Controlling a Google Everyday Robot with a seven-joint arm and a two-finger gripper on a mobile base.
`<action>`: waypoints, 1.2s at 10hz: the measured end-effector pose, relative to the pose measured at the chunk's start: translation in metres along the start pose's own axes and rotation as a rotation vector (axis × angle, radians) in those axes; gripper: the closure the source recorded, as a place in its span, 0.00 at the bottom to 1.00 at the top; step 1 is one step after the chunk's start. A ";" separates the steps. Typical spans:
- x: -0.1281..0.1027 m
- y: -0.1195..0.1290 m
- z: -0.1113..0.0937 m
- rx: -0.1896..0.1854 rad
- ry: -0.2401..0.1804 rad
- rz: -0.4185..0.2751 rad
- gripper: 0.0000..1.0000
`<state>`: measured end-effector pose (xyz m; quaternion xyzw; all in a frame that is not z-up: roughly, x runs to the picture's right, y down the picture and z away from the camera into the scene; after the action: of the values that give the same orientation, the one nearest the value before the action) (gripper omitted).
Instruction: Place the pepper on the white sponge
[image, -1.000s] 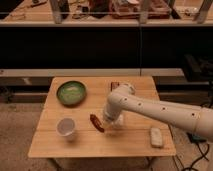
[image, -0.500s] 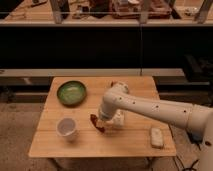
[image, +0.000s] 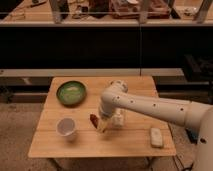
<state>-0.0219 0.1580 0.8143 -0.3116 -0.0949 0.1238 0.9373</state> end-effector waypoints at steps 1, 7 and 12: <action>0.004 -0.008 0.008 -0.011 -0.006 0.020 0.20; 0.009 -0.026 0.040 -0.038 -0.072 0.071 0.20; -0.007 -0.020 0.045 -0.045 -0.088 0.049 0.30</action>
<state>-0.0363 0.1660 0.8609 -0.3292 -0.1309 0.1583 0.9217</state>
